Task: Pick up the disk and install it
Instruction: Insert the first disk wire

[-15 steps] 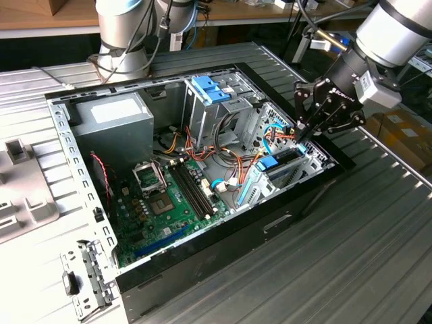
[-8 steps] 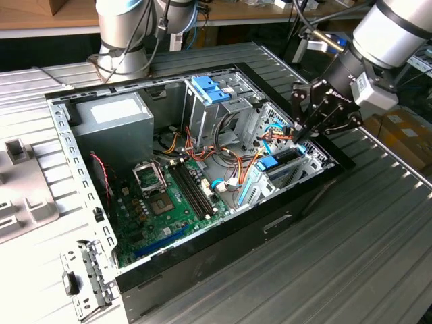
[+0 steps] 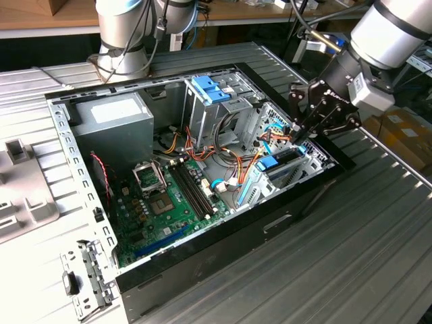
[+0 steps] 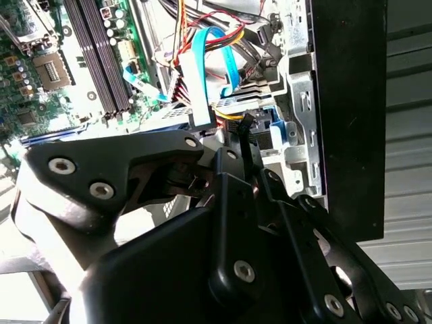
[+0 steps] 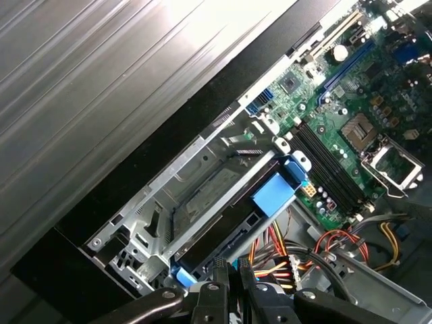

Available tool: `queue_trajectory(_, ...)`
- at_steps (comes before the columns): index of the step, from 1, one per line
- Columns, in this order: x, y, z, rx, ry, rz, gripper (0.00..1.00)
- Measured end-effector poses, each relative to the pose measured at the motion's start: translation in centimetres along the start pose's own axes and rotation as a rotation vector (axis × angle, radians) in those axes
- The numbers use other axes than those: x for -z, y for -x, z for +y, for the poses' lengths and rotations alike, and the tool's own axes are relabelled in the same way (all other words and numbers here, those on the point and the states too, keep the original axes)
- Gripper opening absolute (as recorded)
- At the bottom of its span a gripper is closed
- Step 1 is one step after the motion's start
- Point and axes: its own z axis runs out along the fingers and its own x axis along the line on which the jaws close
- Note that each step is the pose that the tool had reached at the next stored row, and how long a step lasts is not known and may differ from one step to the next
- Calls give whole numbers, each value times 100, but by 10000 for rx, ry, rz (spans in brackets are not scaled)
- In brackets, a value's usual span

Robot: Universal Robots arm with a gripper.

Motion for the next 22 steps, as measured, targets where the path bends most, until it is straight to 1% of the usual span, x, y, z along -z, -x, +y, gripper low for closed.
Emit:
queue_trajectory(1,-1,1,0,-69,-10,2,18)
queue_trajectory(4,-10,0,1,-554,-82,17,18)
queue_trajectory(6,-20,-1,1,-983,-146,29,18)
queue_trajectory(9,-31,-3,2,-1431,-213,42,18)
queue_trajectory(11,-45,0,7,-1903,-284,55,18)
queue_trajectory(17,-67,38,48,-2191,-326,64,18)
queue_trajectory(20,-76,54,66,-2380,-354,70,18)
queue_trajectory(22,-84,67,79,-2577,-383,75,18)
